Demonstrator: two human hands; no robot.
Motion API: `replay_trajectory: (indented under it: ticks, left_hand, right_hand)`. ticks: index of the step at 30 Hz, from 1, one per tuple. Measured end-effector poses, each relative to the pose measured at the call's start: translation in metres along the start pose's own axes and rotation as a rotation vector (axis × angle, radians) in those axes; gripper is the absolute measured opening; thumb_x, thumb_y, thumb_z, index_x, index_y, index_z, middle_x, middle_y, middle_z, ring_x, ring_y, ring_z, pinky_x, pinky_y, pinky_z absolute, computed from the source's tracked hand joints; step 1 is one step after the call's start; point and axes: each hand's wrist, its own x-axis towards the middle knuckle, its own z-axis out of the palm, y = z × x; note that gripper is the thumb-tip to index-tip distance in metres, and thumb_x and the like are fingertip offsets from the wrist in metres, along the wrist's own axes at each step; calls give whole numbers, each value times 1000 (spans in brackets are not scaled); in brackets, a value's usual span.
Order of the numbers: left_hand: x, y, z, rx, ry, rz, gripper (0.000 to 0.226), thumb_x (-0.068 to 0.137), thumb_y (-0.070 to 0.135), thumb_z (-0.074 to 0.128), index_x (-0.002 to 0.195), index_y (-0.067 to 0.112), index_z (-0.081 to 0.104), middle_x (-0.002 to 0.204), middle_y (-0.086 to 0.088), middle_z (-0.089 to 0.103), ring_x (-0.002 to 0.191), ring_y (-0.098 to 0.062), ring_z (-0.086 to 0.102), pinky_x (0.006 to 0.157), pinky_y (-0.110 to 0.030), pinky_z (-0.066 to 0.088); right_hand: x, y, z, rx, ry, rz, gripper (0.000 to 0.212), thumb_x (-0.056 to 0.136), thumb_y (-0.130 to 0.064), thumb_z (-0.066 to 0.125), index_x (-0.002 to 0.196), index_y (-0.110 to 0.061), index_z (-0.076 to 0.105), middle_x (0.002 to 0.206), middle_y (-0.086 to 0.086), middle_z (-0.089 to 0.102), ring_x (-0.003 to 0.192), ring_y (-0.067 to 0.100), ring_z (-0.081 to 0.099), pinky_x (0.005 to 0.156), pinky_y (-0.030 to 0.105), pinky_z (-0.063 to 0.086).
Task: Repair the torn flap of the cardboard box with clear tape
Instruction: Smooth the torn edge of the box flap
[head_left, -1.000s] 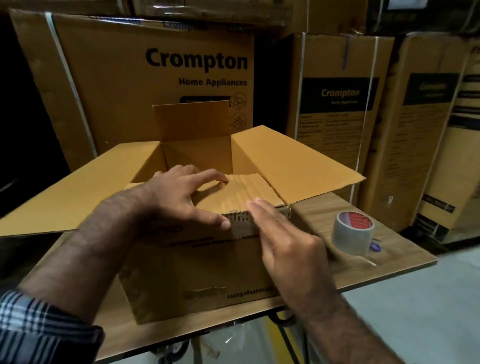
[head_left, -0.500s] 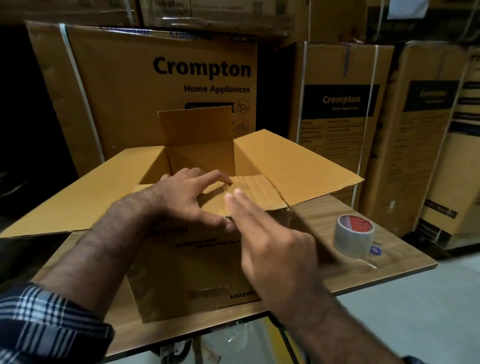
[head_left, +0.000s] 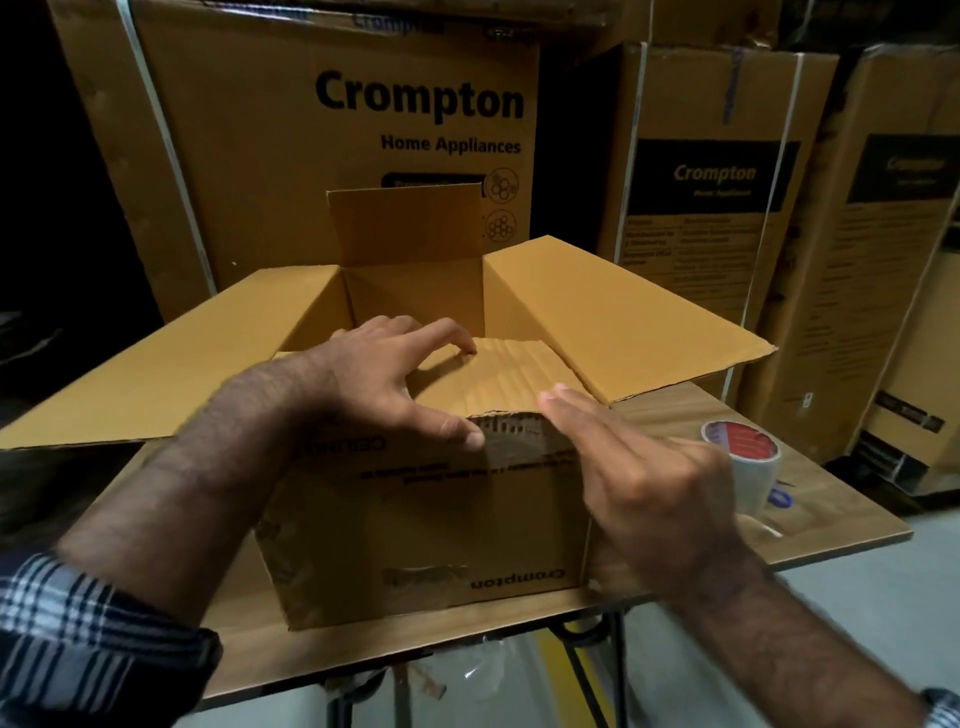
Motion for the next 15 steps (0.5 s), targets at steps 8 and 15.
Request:
replay_trajectory:
  ticks: [8, 15]
  left_hand:
    - [-4, 2, 0, -40, -11, -41, 119, 35, 97, 50, 142, 53, 25, 150, -1, 38, 138, -28, 36, 112, -63, 35]
    - [-2, -2, 3, -35, -16, -13, 113, 39, 98, 45, 140, 52, 26, 148, -2, 41, 138, -29, 38, 112, -63, 36]
  right_hand:
    - [-13, 4, -11, -55, -30, 23, 33, 106, -20, 48, 129, -9, 69, 127, 8, 70, 53, 11, 69, 55, 17, 44]
    - [1, -76, 14, 95, -112, 116, 69, 94, -17, 52, 159, -12, 31, 163, 1, 35, 40, 3, 43, 36, 19, 39]
